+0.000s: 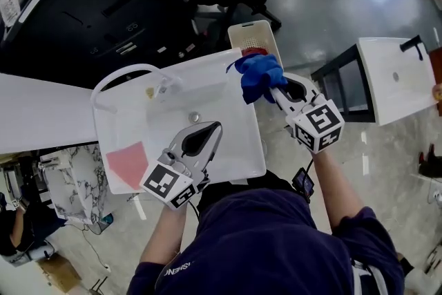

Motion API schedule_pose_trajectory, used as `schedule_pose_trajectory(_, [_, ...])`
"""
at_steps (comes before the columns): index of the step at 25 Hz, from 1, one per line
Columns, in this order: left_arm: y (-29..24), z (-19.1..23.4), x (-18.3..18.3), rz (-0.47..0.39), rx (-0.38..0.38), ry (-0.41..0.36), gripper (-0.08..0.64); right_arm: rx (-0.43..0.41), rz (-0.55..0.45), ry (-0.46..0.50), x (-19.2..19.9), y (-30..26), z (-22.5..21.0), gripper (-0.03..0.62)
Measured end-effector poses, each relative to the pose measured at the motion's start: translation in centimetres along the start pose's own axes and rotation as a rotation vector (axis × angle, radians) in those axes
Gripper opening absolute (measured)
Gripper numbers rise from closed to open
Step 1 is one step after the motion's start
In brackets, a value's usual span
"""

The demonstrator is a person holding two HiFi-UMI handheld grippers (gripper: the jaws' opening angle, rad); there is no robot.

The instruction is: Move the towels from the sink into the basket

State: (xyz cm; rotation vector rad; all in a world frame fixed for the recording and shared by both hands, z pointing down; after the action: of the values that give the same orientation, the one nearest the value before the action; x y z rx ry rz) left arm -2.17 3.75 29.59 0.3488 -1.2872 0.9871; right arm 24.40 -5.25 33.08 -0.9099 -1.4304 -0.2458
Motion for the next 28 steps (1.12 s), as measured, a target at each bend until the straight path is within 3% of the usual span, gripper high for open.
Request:
schedule_pose_trajectory(11, [-4.4, -0.1, -0.6, 0.020, -0.022, 0.022, 0.003, 0.006, 0.020, -0.046, 1.2, -1.8, -6.1, 0.058])
schedule_pose_trajectory(28, [-6.7, 1.9, 1.0, 0.135, -0.116, 0.096, 0.003, 0.061, 0.094, -0.102, 5.2, -10.2, -15.9, 0.058])
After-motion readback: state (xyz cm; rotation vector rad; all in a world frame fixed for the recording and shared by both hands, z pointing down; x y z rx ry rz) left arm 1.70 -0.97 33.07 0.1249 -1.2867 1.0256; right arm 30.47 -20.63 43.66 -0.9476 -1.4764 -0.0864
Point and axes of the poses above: the fingertips, and each gripper's own axes: y backward along the fingers, z to its left, x out of its underside, the point moved 10 cm from there along y, backward along the fingers, and after that the axes turned 4 degrees about z, right-handed, at the moved point
